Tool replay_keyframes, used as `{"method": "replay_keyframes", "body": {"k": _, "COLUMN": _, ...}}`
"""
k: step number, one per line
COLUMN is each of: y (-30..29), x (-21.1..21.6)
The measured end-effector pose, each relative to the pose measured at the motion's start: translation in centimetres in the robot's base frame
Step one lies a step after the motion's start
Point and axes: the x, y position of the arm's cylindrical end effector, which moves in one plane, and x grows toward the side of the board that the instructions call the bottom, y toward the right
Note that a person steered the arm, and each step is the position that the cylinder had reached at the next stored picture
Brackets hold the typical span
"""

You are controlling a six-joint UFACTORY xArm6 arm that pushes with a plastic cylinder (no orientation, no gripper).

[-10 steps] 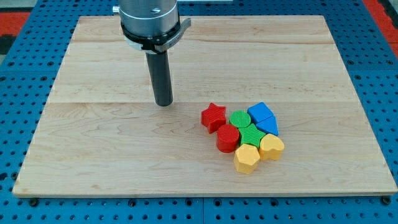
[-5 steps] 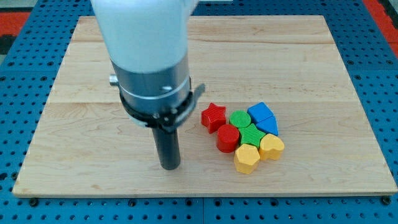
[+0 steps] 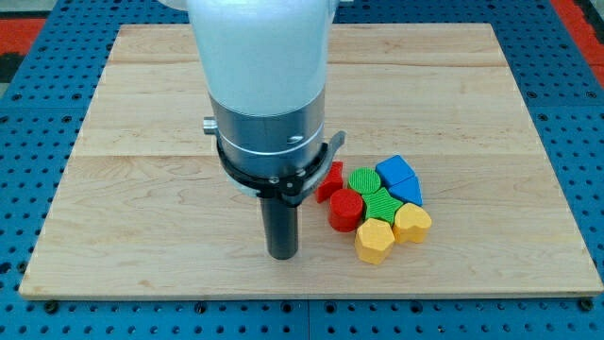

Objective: Separate the yellow heart from the hexagon

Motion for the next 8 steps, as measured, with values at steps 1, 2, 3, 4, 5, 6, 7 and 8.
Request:
{"method": "replay_keyframes", "body": {"k": 1, "y": 2.6, "x": 1.5}}
{"method": "replay_keyframes", "body": {"k": 2, "y": 3.9, "x": 1.9}}
{"method": "replay_keyframes", "body": {"k": 3, "y": 7.4, "x": 2.7}}
{"method": "replay_keyframes", "body": {"k": 4, "y": 10.2, "x": 2.7}}
{"method": "replay_keyframes", "body": {"k": 5, "y": 11.7, "x": -0.6}}
{"method": "replay_keyframes", "body": {"k": 6, "y": 11.9, "x": -4.2}}
{"method": "replay_keyframes", "body": {"k": 7, "y": 13.1, "x": -4.3}}
{"method": "replay_keyframes", "body": {"k": 8, "y": 15.2, "x": -4.3}}
